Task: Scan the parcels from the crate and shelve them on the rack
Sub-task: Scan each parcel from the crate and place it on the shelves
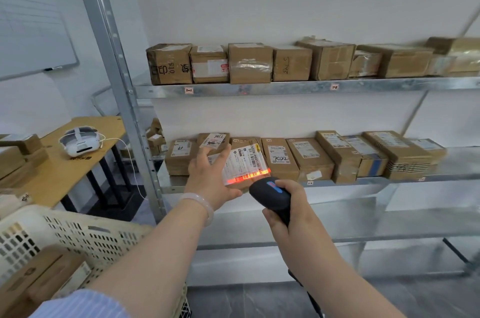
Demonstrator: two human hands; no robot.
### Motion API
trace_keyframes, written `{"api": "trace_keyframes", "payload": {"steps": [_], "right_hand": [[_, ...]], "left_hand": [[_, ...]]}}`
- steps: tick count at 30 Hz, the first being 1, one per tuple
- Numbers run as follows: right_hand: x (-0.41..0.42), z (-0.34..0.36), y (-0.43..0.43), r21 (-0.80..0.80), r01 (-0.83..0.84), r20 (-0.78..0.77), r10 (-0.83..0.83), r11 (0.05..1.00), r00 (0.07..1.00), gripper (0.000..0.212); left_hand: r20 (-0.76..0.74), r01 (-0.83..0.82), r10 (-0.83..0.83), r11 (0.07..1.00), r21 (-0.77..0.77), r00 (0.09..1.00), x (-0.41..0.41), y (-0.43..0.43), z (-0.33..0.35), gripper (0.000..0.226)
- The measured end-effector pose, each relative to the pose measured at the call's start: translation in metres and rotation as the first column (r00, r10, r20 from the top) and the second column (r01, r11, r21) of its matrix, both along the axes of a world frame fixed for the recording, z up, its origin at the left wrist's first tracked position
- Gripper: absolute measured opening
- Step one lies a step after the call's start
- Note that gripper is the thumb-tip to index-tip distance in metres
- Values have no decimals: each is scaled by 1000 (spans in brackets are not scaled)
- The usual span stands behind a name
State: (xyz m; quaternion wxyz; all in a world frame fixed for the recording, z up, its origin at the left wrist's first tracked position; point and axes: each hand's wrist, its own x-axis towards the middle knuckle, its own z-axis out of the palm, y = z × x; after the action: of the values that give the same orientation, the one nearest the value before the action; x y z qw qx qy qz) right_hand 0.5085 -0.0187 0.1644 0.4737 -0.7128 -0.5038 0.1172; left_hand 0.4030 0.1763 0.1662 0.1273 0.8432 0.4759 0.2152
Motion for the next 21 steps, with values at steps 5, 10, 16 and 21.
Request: {"api": "trace_keyframes", "payload": {"steps": [5, 10, 16, 21], "right_hand": [[16, -7, -7, 23, 38, -41, -37, 999, 998, 53], [57, -9, -20, 119, 160, -144, -143, 980, 979, 57], [138, 0, -47, 221, 318, -257, -259, 922, 931, 51], [225, 6, -86, 255, 432, -337, -339, 865, 878, 50]], "left_hand": [[16, 49, -49, 999, -18, 999, 15, -6, -3, 111], [26, 114, -113, 992, -51, 993, 54, -18, -1, 111], [23, 307, -306, 944, -121, 952, 134, -44, 11, 115], [42, 438, -436, 886, -151, 899, 228, -81, 33, 117]]}}
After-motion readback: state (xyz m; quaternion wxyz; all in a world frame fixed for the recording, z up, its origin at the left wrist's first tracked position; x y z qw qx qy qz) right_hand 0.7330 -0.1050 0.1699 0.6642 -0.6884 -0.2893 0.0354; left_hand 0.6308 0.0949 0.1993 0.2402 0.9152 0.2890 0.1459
